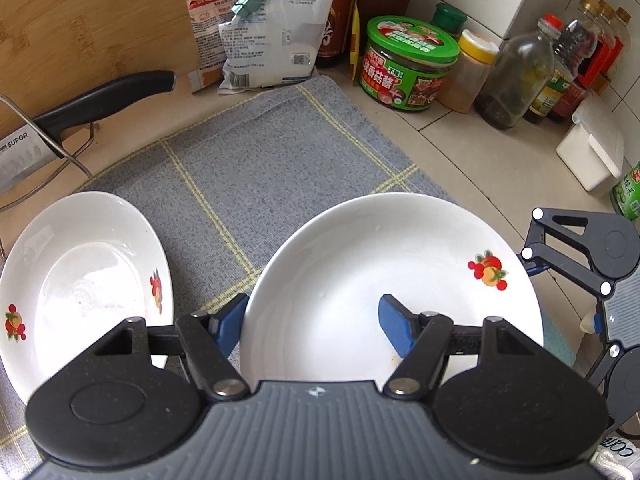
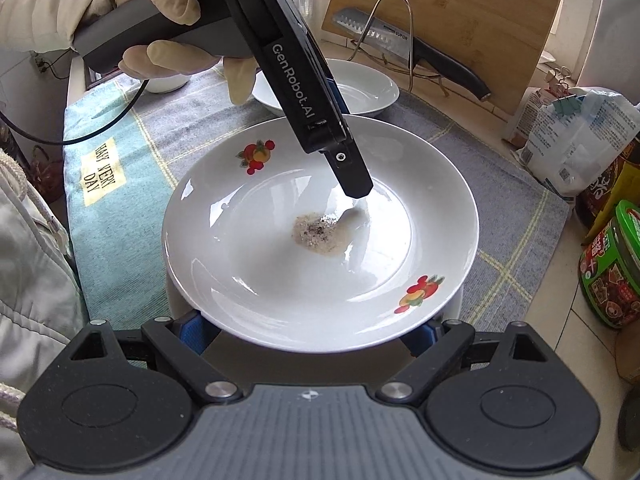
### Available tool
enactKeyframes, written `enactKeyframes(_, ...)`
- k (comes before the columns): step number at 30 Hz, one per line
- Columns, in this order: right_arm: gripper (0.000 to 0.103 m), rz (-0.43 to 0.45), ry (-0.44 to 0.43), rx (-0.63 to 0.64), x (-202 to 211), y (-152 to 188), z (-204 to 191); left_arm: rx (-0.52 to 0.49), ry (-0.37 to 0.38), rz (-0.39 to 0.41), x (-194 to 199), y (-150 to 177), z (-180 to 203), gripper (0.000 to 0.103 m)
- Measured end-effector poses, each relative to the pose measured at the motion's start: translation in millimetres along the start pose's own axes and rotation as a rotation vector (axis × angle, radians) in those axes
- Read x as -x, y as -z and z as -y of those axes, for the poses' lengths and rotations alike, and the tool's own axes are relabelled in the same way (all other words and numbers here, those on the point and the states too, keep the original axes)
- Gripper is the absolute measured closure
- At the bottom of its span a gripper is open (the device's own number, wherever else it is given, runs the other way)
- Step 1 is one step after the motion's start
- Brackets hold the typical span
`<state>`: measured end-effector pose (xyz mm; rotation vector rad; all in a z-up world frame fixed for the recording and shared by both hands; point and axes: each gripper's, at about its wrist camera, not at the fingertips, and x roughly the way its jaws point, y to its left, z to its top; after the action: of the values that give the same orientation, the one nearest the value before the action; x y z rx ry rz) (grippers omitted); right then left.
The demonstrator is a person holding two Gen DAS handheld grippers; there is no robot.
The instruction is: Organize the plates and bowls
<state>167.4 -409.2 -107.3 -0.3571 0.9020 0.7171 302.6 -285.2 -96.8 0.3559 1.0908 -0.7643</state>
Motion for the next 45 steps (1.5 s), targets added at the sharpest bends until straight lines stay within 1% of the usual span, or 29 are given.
enactKeyframes(15, 0.008, -0.008, 0.004, -0.044, 11.9, 8.7, 0.8, -0.06, 0.005, -0.019, -9.4, 1.2, 13.3, 0.033)
enactKeyframes(24, 0.008, -0.015, 0.001, -0.056, 10.3, 8.8, 3.6, -0.055, 0.004, -0.032, -16.2, 0.6, 11.5, 0.033)
enactKeyframes(36, 0.008, -0.035, -0.008, -0.062, 13.9, 5.6, 3.4, -0.045, 0.04, -0.032, -19.3, 1.1, 10.1, 0.031)
enactKeyframes(45, 0.005, -0.045, -0.007, -0.058, 16.9, 5.3, -0.8, -0.045, 0.06, -0.031, -21.4, 0.9, 9.8, 0.031)
